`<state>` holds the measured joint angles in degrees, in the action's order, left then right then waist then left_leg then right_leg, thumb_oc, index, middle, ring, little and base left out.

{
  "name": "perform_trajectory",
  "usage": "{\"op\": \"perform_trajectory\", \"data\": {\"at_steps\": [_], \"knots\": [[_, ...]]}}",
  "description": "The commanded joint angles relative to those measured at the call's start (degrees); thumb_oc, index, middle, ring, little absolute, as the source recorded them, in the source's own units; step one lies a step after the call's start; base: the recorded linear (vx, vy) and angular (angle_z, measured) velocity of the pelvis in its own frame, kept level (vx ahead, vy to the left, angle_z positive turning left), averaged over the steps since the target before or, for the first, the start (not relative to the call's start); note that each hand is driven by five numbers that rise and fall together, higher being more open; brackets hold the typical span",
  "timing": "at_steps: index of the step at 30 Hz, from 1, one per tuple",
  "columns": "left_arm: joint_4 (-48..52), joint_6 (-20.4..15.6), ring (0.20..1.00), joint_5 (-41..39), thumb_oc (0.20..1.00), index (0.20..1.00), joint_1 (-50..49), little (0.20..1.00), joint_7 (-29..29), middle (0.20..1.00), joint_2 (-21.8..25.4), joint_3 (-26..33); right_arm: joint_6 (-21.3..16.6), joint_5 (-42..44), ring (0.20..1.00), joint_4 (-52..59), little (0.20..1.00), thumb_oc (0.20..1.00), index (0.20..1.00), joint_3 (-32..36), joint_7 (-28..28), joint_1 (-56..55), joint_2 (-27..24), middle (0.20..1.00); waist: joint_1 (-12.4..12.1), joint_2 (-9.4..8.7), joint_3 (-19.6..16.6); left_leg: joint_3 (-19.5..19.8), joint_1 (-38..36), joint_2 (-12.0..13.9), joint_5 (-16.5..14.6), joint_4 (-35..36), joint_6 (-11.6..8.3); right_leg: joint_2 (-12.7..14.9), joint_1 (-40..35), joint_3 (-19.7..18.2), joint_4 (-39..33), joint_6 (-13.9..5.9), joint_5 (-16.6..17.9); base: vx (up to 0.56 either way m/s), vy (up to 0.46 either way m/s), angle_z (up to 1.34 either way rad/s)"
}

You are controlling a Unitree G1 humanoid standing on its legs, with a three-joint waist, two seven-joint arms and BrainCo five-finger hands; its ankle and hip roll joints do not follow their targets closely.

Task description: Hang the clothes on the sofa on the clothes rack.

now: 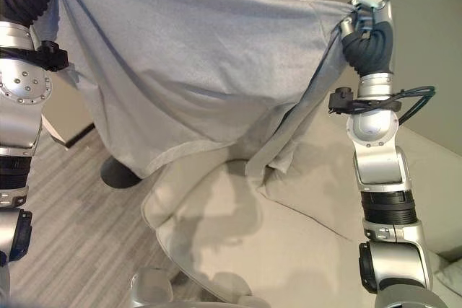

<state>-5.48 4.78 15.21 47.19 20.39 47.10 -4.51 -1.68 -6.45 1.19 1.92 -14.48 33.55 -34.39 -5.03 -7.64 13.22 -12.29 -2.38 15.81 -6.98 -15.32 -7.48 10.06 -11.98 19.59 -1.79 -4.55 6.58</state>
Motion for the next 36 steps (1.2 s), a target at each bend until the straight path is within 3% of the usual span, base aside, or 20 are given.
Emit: {"op": "perform_trajectory", "data": {"at_steps": [1, 7, 11, 14, 15, 16, 17, 18, 21, 26, 28, 32, 33, 34, 35, 36], "knots": [[-0.41, -1.37, 0.200, 1.98, 0.200, 0.200, 1.93, 0.200, 1.67, 0.200, -0.31, -0.08, -0.99, 1.51, 0.200, -3.49, 0.200, 0.200, 0.200, 1.23, -2.75, 2.36, -1.59, 0.200, -3.65, 2.88, -3.67, -2.06, -14.13, 1.55, 10.14, 20.32, 0.70, 0.69, 5.41, 1.05, -3.21, -1.16, 0.28, -0.12, 0.447, 0.32], [-3.49, -1.62, 0.200, 1.16, 0.200, 0.200, 6.90, 0.200, 2.79, 0.200, 0.34, -3.88, 0.84, 0.07, 0.200, -5.60, 0.200, 0.200, 0.200, 2.05, -4.06, 2.67, 0.23, 0.200, -5.24, 3.07, -0.46, -1.77, -11.89, -5.41, 6.53, 20.32, 0.71, 7.53, 2.84, 3.05, -2.65, -0.54, 2.16, -0.11, 0.383, 0.41], [-2.98, -1.55, 0.200, 1.59, 0.200, 0.200, 7.37, 0.200, 2.71, 0.200, -0.36, -4.43, 1.18, -0.83, 0.200, -5.00, 0.200, 0.200, 0.200, 1.87, -3.59, 2.74, 0.63, 0.200, -5.58, 3.93, 1.99, -1.98, -12.53, -7.09, 6.72, 20.32, 1.45, 7.42, 2.33, 2.02, 1.89, -0.25, 2.02, -0.08, 0.262, -0.10], [-2.60, -1.62, 0.200, 1.59, 0.200, 0.200, 7.34, 0.200, 2.64, 0.200, -1.60, -5.06, 0.93, -1.66, 0.200, -4.01, 0.200, 0.200, 0.200, 1.86, -3.31, 2.02, -0.75, 0.200, -4.41, 5.48, 3.65, -1.33, -12.32, -8.29, 7.99, 20.32, 2.68, 1.72, 2.93, -1.17, 7.62, -0.37, 0.91, -0.05, 0.198, 0.04], [-2.33, -1.64, 0.200, 1.19, 0.200, 0.200, 7.24, 0.200, 2.61, 0.200, -1.38, -5.41, 0.79, -1.64, 0.200, -3.05, 0.200, 0.200, 0.200, 2.01, -3.17, 1.57, -2.12, 0.200, -3.56, 5.88, 4.19, -0.21, -12.09, -8.87, 8.69, 20.32, 3.12, -3.01, 3.75, -2.43, 9.87, -0.36, -0.32, -0.04, 0.113, 0.33], [-2.32, -1.64, 0.200, 1.19, 0.200, 0.200, 7.23, 0.200, 2.60, 0.200, -1.38, -5.40, 0.80, -1.64, 0.200, -3.04, 0.200, 0.200, 0.200, 2.01, -3.16, 1.56, -2.12, 0.200, -3.51, 5.88, 4.17, -0.16, -12.06, -8.86, 8.69, 20.32, 3.11, -3.00, 3.78, -2.37, 9.94, -0.35, -0.37, -0.05, 0.120, 0.50], [-1.76, -1.35, 0.200, 1.19, 0.200, 0.200, 6.50, 0.200, 2.58, 0.200, -1.31, -4.83, 0.59, -1.60, 0.200, -2.26, 0.200, 0.200, 0.200, 2.34, -3.19, 1.06, -2.46, 0.200, -3.29, 5.42, 4.12, 0.57, -11.69, -9.62, 8.79, 20.32, 3.39, -4.85, 4.11, -2.91, 9.05, -0.09, -0.76, -0.02, 0.027, 0.57], [-0.92, -1.07, 0.200, 1.60, 0.200, 0.200, 4.70, 0.200, 2.57, 0.200, -0.98, -3.59, 0.39, -1.87, 0.200, -2.34, 0.200, 0.200, 0.200, 3.88, -3.54, -1.18, -3.08, 0.200, -3.24, 2.80, 2.36, 1.74, -10.90, -12.03, 7.77, 20.32, 4.12, -6.69, 2.35, -4.39, 2.70, 1.45, -2.05, -0.02, 0.027, 0.71], [-0.10, -0.91, 0.200, 1.96, 0.200, 0.200, 1.71, 0.200, 2.18, 0.200, -0.82, -1.55, 0.01, -1.02, 0.200, -2.39, 0.200, 0.200, 0.200, 4.56, -3.79, -1.83, -3.13, 0.200, -3.43, 1.59, 0.59, 1.66, -9.56, -11.97, 7.53, 20.32, 4.42, -7.02, 0.56, -5.22, -3.21, 1.23, -1.23, 0.03, -0.072, 0.69], [1.27, -1.13, 0.200, 1.76, 0.200, 0.200, -0.82, 0.200, 1.60, 0.200, -2.45, -0.17, -0.41, -0.25, 0.200, -3.55, 0.200, 0.200, 0.200, 3.89, -3.83, -0.46, -4.46, 0.200, -3.93, 3.19, -0.48, 1.82, -9.50, -10.05, 9.53, 20.32, 4.54, -7.93, 1.22, -5.31, -3.21, 1.23, -2.46, 0.04, -0.031, 0.03], [2.31, -1.22, 0.200, 2.12, 0.200, 0.200, -1.46, 0.200, 0.86, 0.200, -4.15, -0.26, -0.53, -0.52, 0.200, -3.15, 0.200, 0.200, 0.200, 5.04, -3.62, -1.40, -5.15, 0.200, -2.84, 4.17, 0.32, 0.79, -10.63, -9.01, 10.81, 20.32, 4.39, -7.83, 0.45, -3.58, -3.21, 1.25, -2.66, 0.04, 0.018, 0.15], [2.89, -1.55, 0.200, 2.00, 0.200, 0.200, -0.79, 0.200, -0.10, 0.200, -4.71, -1.80, -0.38, -0.77, 0.200, -2.85, 0.200, 0.200, 0.200, 5.86, -3.42, -1.90, -5.06, 0.200, -2.06, 4.20, -0.16, 0.84, -10.49, -7.28, 9.85, 20.32, 5.07, -7.14, 0.40, -2.83, -3.21, 1.27, -2.97, 0.01, 0.013, 0.38], [2.94, -1.34, 0.200, 1.80, 0.200, 0.200, -0.21, 0.200, -0.49, 0.200, -4.07, -2.90, -0.35, -0.62, 0.200, -3.53, 0.200, 0.200, 0.200, 5.51, -3.57, -1.43, -4.61, 0.200, -2.39, 3.43, -0.20, 1.29, -9.02, -5.28, 9.93, 20.32, 5.45, -6.92, 0.63, -3.23, -3.21, 1.04, -3.55, 0.00, 0.002, 0.12], [2.82, -1.34, 0.200, 1.75, 0.200, 0.200, 0.00, 0.200, -0.45, 0.200, -3.96, -3.06, -0.41, -0.62, 0.200, -3.67, 0.200, 0.200, 0.200, 5.53, -3.60, -1.31, -4.54, 0.200, -2.43, 3.29, -0.43, 1.24, -8.72, -5.26, 9.96, 20.32, 5.42, -6.94, 0.96, -3.29, -3.21, 1.08, -3.53, -0.02, 0.018, 0.07], [2.87, -1.29, 0.200, 1.68, 0.200, 0.200, 0.67, 0.200, -0.49, 0.200, -3.48, -3.57, -0.51, -0.37, 0.200, -4.09, 0.200, 0.200, 0.200, 5.21, -3.81, -0.72, -4.48, 0.200, -2.89, 2.81, -0.04, 1.58, -6.90, -3.65, 11.08, 20.32, 5.28, -6.73, 1.08, -3.64, -3.21, 0.83, -3.72, -0.01, 0.091, 0.08], [3.01, -1.26, 0.200, 1.54, 0.200, 0.200, 1.08, 0.200, -0.48, 0.200, -3.38, -3.59, -0.41, -0.11, 0.200, -4.14, 0.200, 0.200, 0.200, 5.28, -4.25, -0.32, -4.69, 0.200, -3.71, 2.21, 1.06, 2.90, -3.62, -0.71, 13.08, 20.32, 4.84, -5.79, 0.52, -4.16, -3.21, 0.47, -3.07, -0.02, 0.084, 0.11]]}}
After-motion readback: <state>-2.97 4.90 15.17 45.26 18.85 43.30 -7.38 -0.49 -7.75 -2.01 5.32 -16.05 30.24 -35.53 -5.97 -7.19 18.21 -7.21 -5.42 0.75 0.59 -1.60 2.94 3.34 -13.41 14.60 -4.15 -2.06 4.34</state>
